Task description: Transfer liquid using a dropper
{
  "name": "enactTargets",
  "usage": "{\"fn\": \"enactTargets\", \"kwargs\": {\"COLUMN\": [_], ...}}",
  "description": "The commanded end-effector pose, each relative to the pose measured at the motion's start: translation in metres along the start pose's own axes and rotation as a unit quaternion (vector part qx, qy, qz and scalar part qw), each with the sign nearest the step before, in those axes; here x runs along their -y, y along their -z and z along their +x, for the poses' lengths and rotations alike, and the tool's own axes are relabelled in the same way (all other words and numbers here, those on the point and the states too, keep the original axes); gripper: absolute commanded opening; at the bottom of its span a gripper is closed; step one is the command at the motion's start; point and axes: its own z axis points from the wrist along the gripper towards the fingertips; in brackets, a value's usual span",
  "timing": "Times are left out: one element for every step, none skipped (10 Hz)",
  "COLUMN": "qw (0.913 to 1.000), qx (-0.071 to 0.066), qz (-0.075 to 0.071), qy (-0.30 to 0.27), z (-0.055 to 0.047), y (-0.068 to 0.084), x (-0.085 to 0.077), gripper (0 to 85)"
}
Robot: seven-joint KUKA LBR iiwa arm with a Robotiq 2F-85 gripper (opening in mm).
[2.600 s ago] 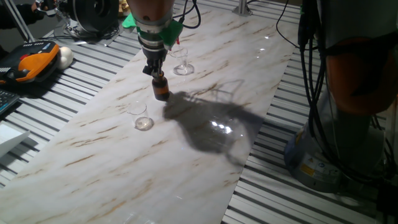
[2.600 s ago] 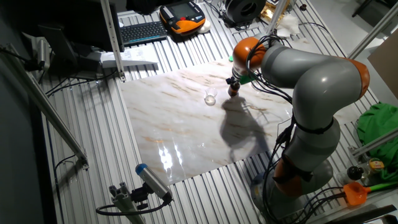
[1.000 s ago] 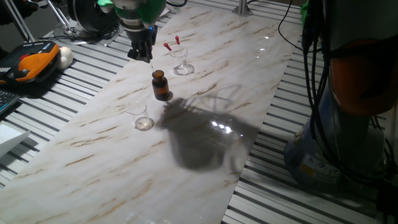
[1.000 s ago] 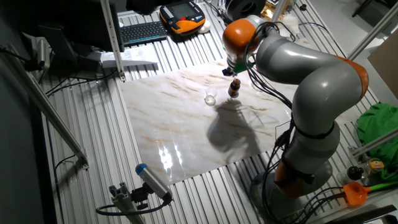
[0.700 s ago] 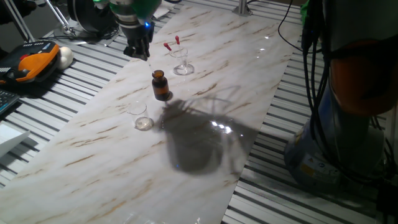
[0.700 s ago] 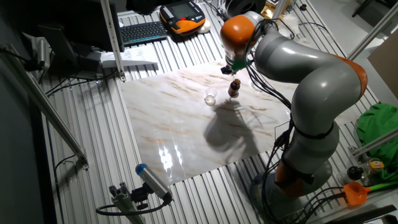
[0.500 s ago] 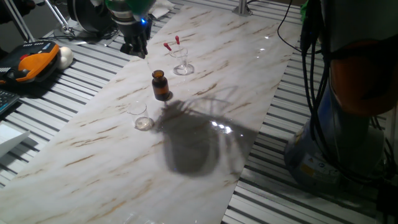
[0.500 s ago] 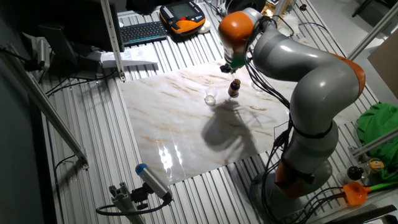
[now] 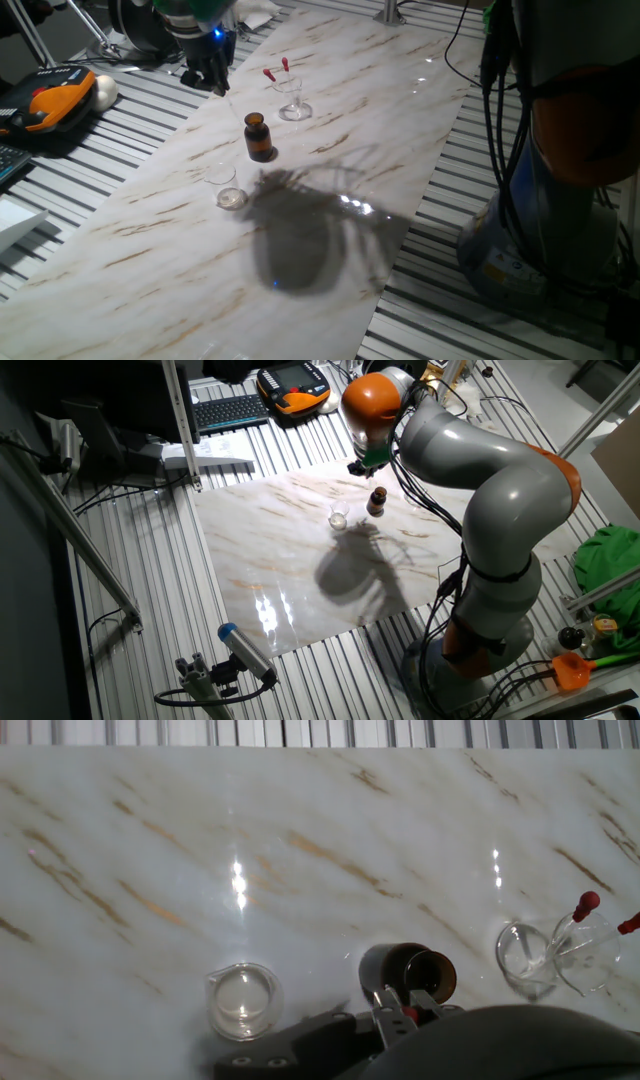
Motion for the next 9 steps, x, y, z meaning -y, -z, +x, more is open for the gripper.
{"fn": "enactTargets", "kwargs": {"qw": [1.0000,1.0000,0.9999,0.9998,0.9998,0.9997,0.9995,0.9993,0.9993], "qx": [-0.003,-0.005,-0.007,-0.009,-0.010,-0.010,-0.012,-0.013,-0.013], "qz": [-0.004,-0.003,-0.001,0.000,0.000,-0.002,-0.003,-0.005,-0.005], "qy": [-0.004,-0.008,-0.013,-0.017,-0.020,-0.024,-0.030,-0.033,-0.036], "z": [0.000,0.000,0.001,0.001,0.000,0.001,0.003,0.005,0.007], "y": [0.001,0.004,0.006,0.008,0.009,0.009,0.010,0.009,0.007], "x": [-0.003,-0.007,-0.012,-0.016,-0.020,-0.025,-0.030,-0.033,-0.036], "gripper": [17.0,17.0,17.0,17.0,17.0,17.0,17.0,17.0,17.0]}}
